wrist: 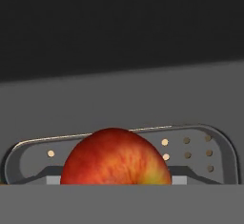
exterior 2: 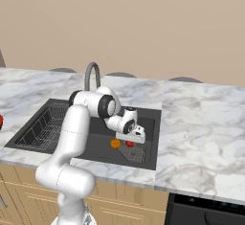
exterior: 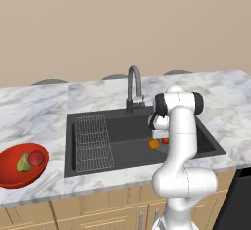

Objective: There is a mixed pile of frozen fruits and vegetables on the counter. Locate all the frozen vegetables and place the items in a bowl on the counter. Take all the frozen fruits and defrost them in a running sink.

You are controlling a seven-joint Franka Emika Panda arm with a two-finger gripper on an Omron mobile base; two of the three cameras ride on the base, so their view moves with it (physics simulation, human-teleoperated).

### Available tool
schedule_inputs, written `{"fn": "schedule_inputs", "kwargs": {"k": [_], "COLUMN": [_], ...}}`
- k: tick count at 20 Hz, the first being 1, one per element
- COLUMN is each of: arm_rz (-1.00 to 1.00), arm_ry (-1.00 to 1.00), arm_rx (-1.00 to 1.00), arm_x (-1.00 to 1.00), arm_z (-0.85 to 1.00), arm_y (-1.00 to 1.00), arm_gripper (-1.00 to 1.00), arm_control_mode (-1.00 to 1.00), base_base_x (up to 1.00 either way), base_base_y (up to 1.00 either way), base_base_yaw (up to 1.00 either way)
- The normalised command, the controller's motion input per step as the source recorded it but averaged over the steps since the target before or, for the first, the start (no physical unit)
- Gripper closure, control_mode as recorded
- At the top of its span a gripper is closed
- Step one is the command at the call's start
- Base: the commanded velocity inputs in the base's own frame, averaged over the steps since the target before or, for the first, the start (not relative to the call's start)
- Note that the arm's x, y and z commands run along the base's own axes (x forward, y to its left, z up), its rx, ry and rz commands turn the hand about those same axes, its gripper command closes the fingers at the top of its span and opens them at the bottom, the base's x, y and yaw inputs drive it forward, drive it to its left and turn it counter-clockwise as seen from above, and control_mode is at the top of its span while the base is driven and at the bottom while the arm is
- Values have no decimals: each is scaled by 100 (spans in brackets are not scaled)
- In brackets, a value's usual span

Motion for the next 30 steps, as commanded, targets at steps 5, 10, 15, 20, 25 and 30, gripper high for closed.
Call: {"fn": "schedule_inputs", "kwargs": {"k": [5,10,15,20,25,30], "arm_rz": [-2,0,0,0,0,0], "arm_ry": [1,0,3,0,0,0], "arm_rx": [0,0,-2,3,12,9], "arm_x": [0,0,-1,-28,-43,-54], "arm_z": [-24,-2,6,53,77,90], "arm_y": [0,0,1,4,6,1], "arm_gripper": [-100,-100,-100,-100,-100,-100], "arm_control_mode": [-100,-100,-100,-100,-100,-100], "base_base_x": [0,0,0,0,0,0], "base_base_y": [0,0,0,0,0,0], "base_base_yaw": [0,0,0,0,0,0]}}
